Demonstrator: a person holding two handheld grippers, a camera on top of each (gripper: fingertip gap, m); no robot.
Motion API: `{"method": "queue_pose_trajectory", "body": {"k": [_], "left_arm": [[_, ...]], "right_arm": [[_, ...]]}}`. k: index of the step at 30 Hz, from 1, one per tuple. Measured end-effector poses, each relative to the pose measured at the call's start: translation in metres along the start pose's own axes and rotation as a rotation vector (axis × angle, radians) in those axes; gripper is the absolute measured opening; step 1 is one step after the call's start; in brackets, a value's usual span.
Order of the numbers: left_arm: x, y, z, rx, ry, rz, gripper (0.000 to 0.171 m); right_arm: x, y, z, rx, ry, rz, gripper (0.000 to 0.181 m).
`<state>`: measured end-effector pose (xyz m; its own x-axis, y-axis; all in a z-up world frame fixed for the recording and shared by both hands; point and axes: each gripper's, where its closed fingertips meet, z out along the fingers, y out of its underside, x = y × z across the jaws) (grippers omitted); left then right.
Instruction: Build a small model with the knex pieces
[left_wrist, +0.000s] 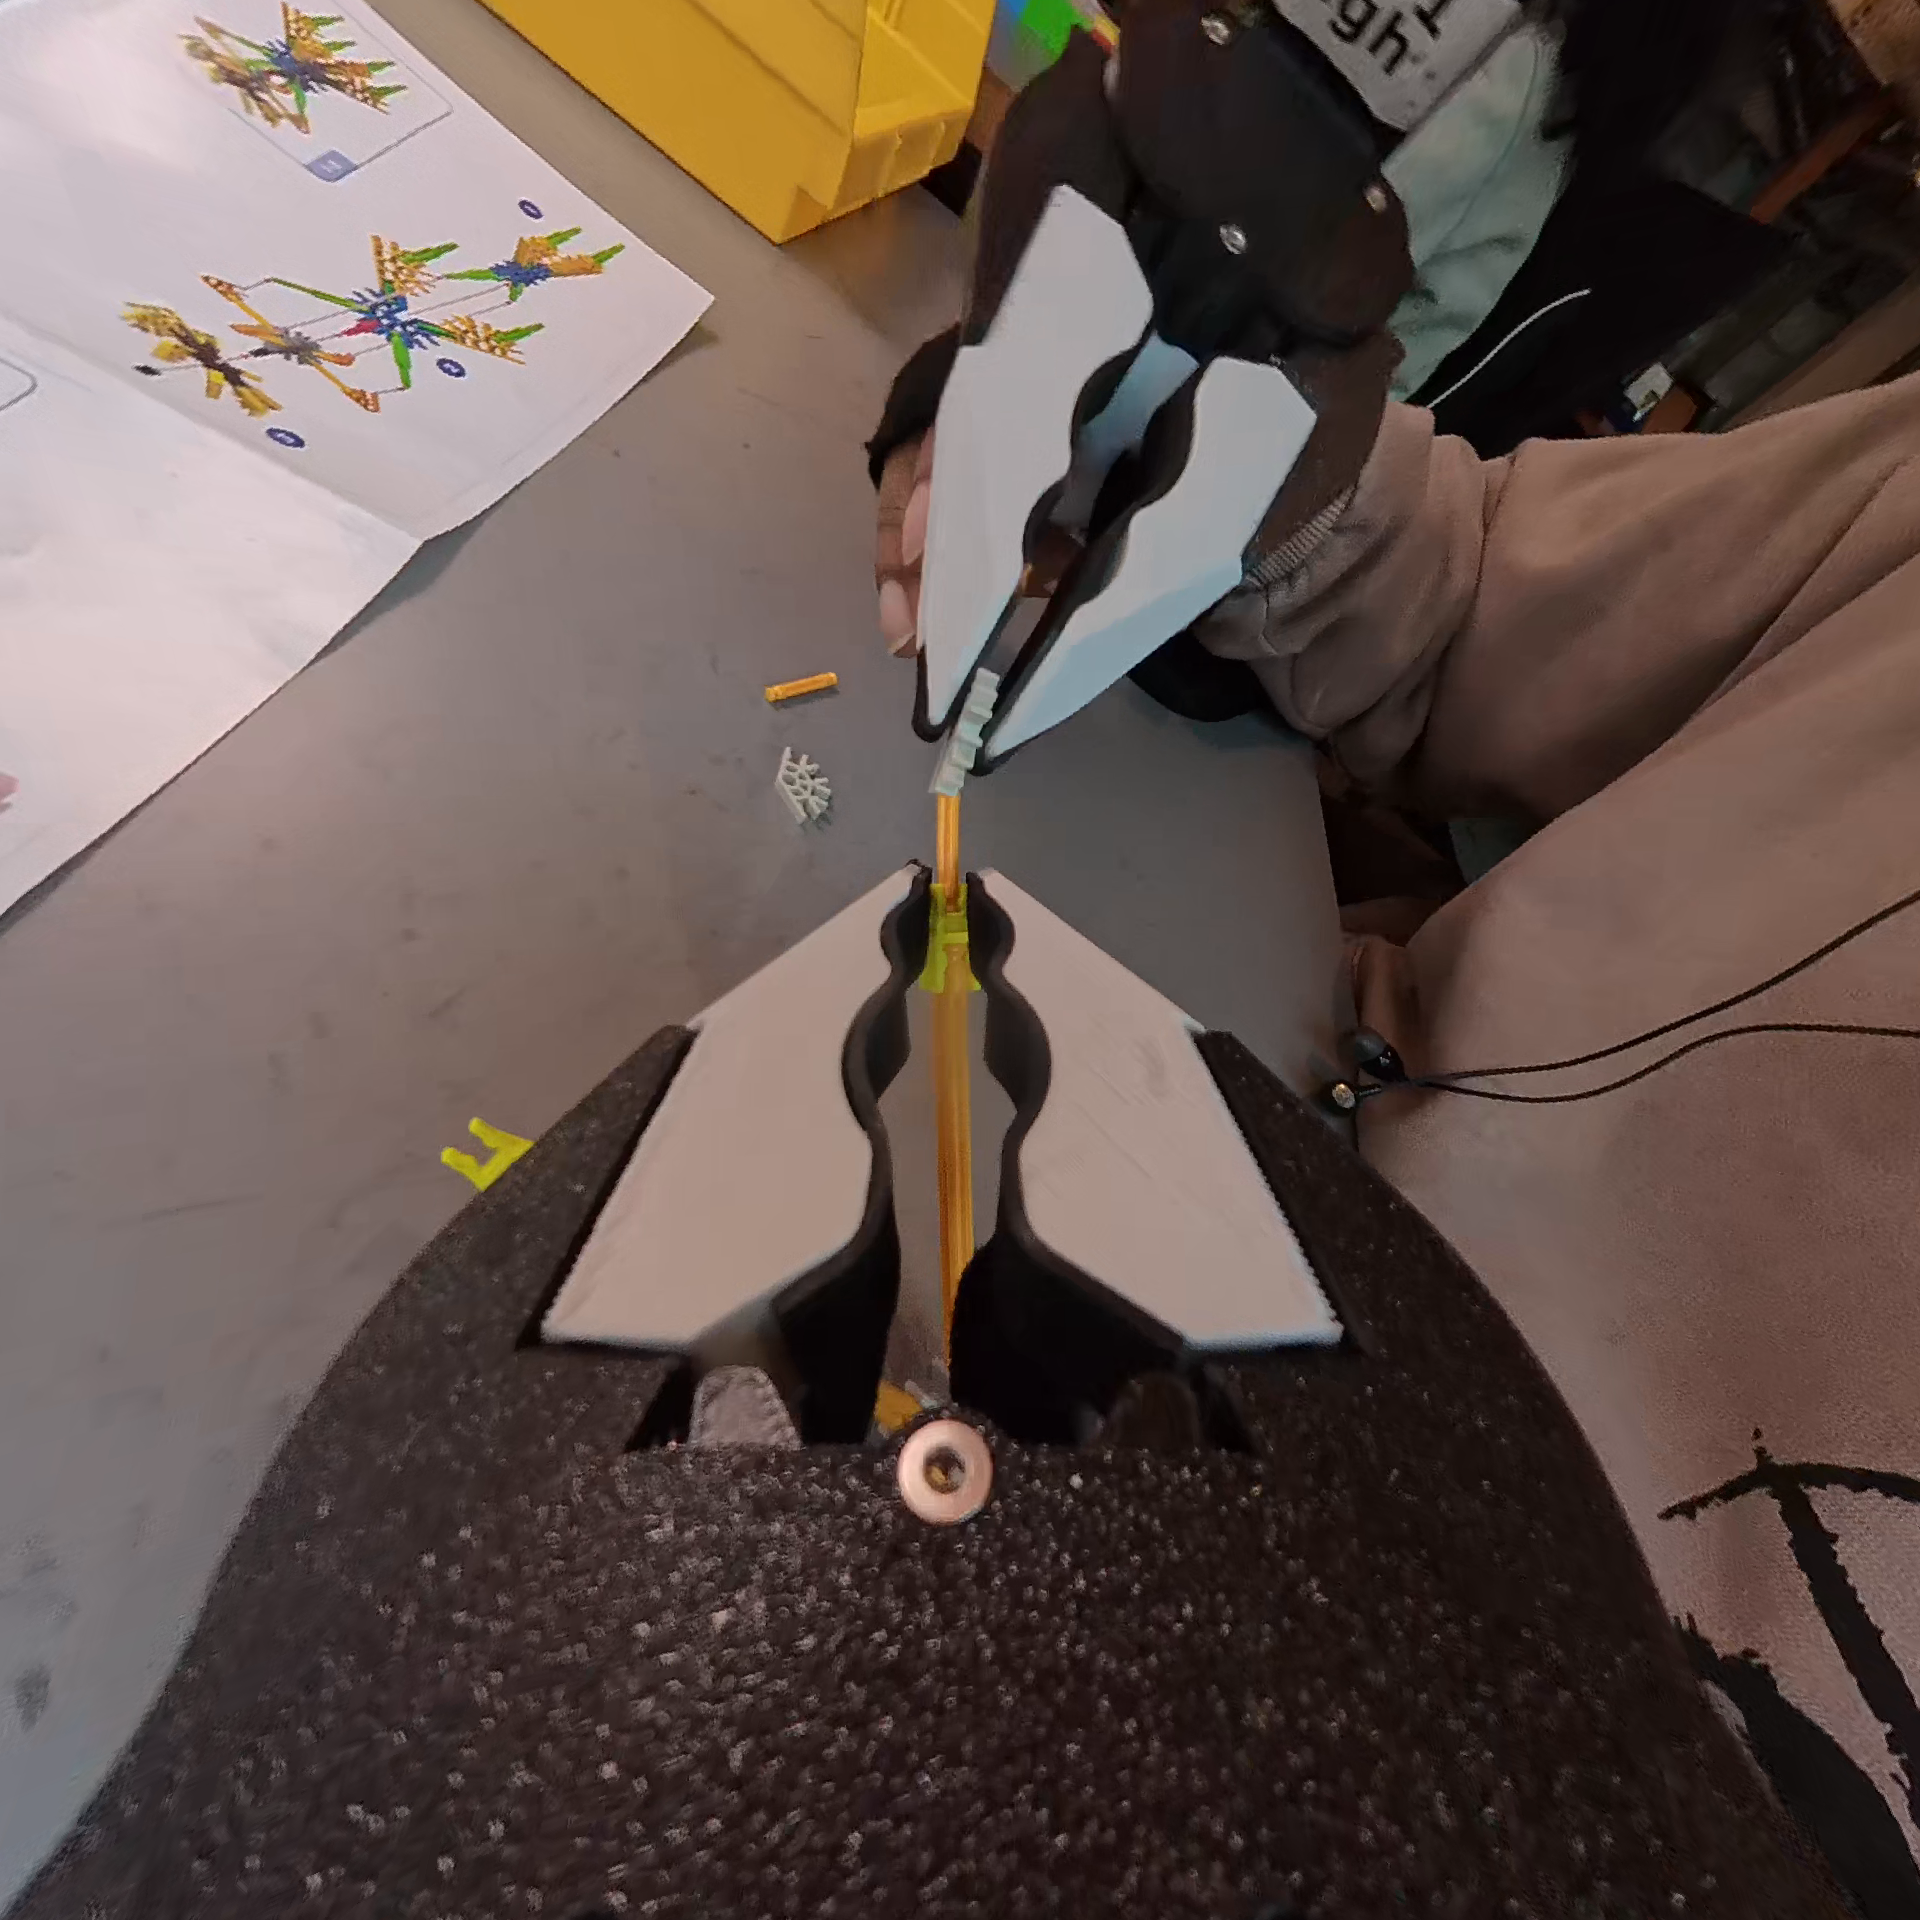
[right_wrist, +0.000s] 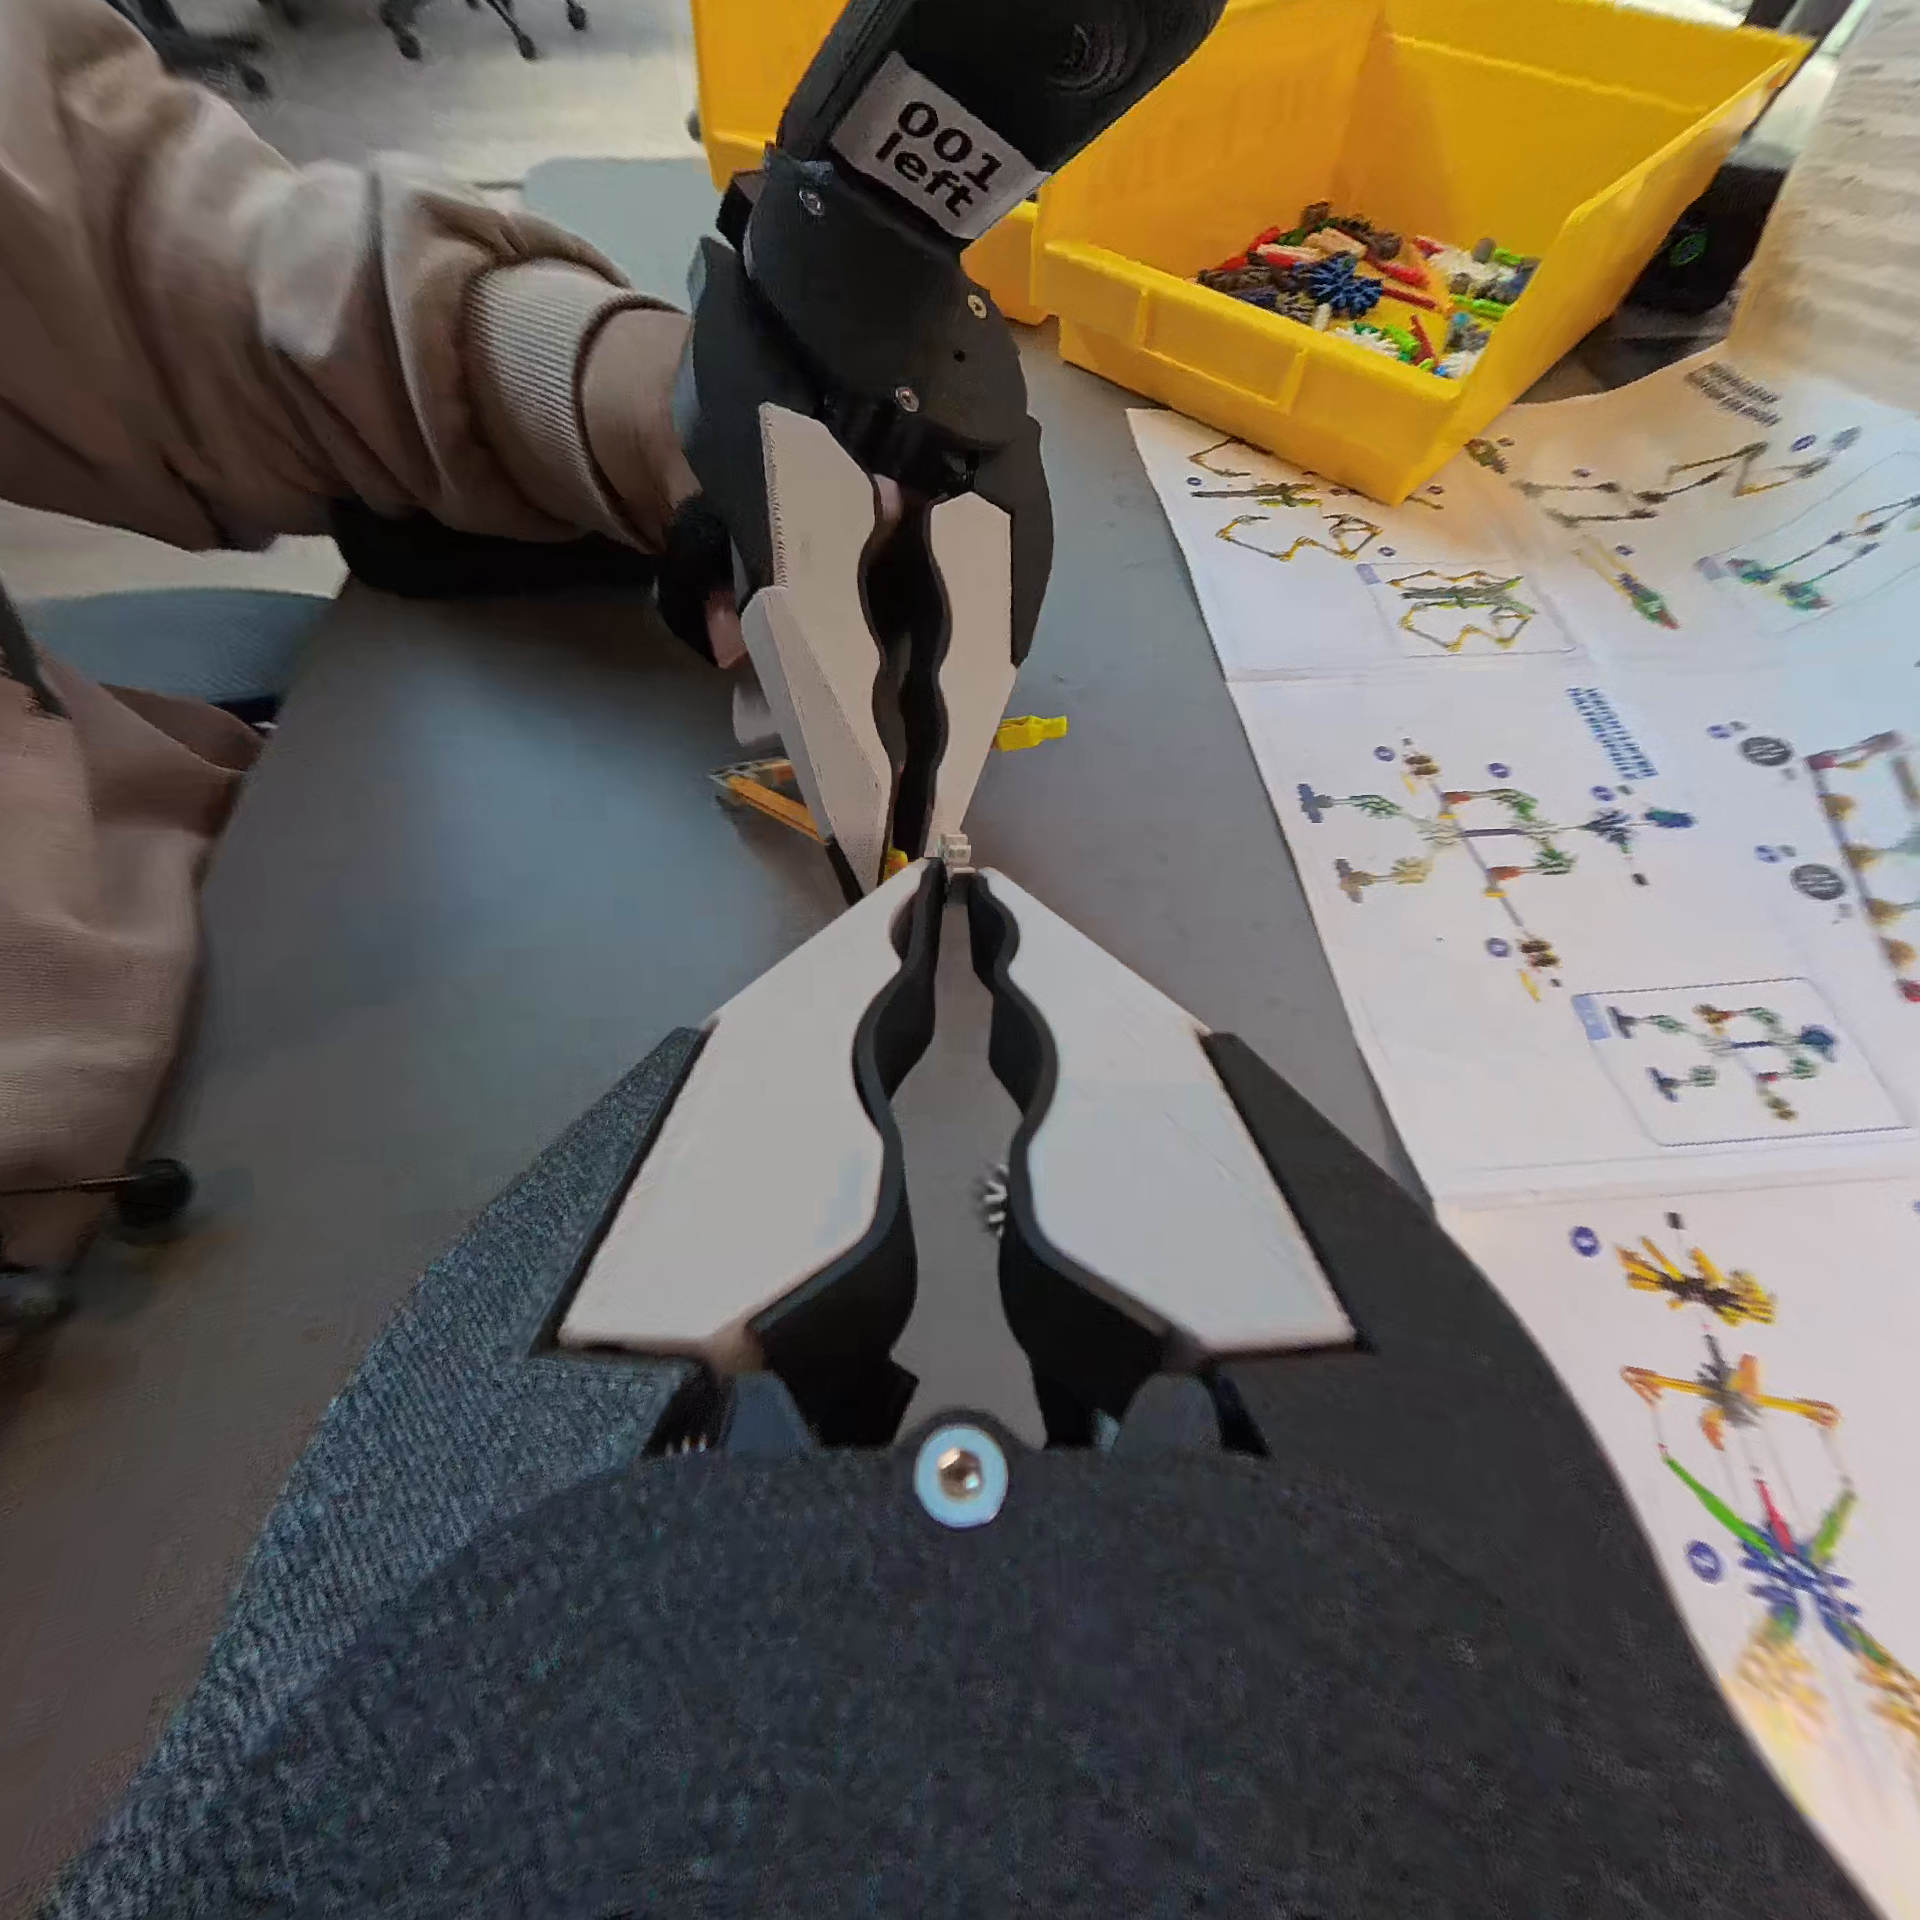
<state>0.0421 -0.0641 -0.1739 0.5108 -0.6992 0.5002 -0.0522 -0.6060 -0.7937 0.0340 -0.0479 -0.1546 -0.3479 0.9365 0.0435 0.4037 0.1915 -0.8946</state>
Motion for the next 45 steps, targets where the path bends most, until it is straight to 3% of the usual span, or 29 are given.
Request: {"method": "queue_pose_trajectory", "body": {"k": [4, 9, 13, 17, 20, 24, 28, 32, 35, 40, 45], "left_arm": [[-0.009, -0.004, 0.000, 0.044, 0.002, -0.129, 0.006], [-0.008, -0.006, 0.003, 0.048, 0.000, -0.149, 0.006], [-0.011, -0.006, -0.003, 0.050, -0.022, -0.105, 0.006], [-0.010, -0.001, 0.002, 0.003, -0.046, -0.034, 0.006], [-0.010, 0.006, 0.007, -0.039, -0.061, 0.000, 0.007], [-0.008, 0.008, 0.010, -0.058, -0.066, 0.036, 0.007], [-0.009, 0.009, 0.011, -0.067, -0.074, 0.053, 0.007], [-0.008, 0.009, 0.011, -0.068, -0.083, 0.081, 0.007], [-0.007, 0.008, 0.011, -0.062, -0.091, 0.123, 0.007], [0.001, 0.001, 0.011, -0.031, -0.086, 0.198, 0.007], [0.005, -0.004, 0.007, -0.003, -0.075, 0.219, 0.008]], "right_arm": [[0.016, 0.001, 0.010, -0.073, 0.286, -0.341, 0.002], [0.019, -0.005, 0.017, -0.105, 0.427, -0.554, 0.002], [0.045, -0.006, -0.011, -0.030, 0.339, -0.175, 0.002], [0.054, 0.034, -0.025, -0.125, 0.146, 0.179, 0.002], [0.043, 0.056, -0.017, -0.179, 0.032, 0.321, 0.002], [0.029, 0.069, -0.003, -0.268, -0.020, 0.384, 0.003], [0.040, 0.073, -0.006, -0.316, 0.071, 0.347, 0.018], [0.042, 0.043, -0.012, -0.160, 0.059, 0.306, 0.021], [0.016, 0.012, -0.012, -0.031, -0.096, 0.309, 0.020], [-0.016, 0.016, 0.004, -0.069, -0.235, 0.338, 0.015], [-0.019, 0.009, 0.001, -0.034, -0.253, 0.311, 0.002]]}}
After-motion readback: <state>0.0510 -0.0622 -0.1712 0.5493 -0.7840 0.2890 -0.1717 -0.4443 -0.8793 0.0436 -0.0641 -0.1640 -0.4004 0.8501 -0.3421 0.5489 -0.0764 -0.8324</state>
